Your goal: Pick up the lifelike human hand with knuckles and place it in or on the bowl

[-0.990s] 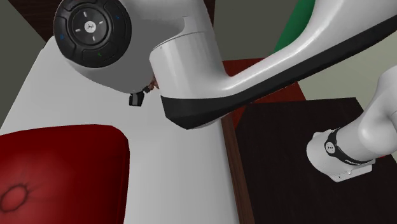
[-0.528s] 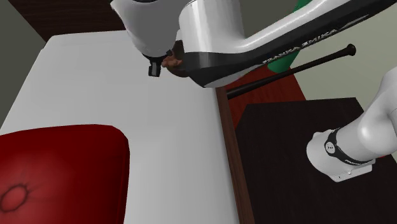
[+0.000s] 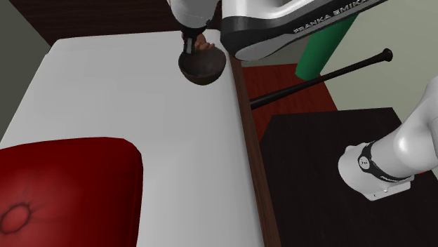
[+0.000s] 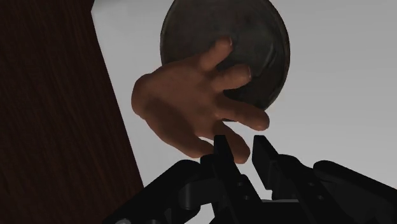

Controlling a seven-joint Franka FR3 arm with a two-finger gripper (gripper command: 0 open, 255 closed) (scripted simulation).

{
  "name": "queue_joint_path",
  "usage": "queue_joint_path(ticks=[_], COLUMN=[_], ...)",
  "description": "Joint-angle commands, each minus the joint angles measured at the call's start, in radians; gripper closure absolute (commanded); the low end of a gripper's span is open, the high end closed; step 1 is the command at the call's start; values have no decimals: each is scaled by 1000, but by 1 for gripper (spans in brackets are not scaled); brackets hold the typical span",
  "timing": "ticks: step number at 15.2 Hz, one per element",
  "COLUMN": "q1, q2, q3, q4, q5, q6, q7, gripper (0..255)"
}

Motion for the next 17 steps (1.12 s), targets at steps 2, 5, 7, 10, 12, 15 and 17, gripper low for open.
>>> queue_joint_path(ticks=[2,5,7,10,12,15,17], q1=[-8,-9,-9,-9,-9,-7,-5], q2=[13,34,49,73,89,115,136], q3=[-9,-13,-16,-21,-25,-32,-38], q4=[-18,-31,-39,-48,-53,-59,-62], q5=[-19,-45,-63,-92,-112,-143,-168], q6=[35,64,83,111,129,156,175], q7=[12,42,63,96,119,155,183], gripper=[255,255,255,255,255,255,255])
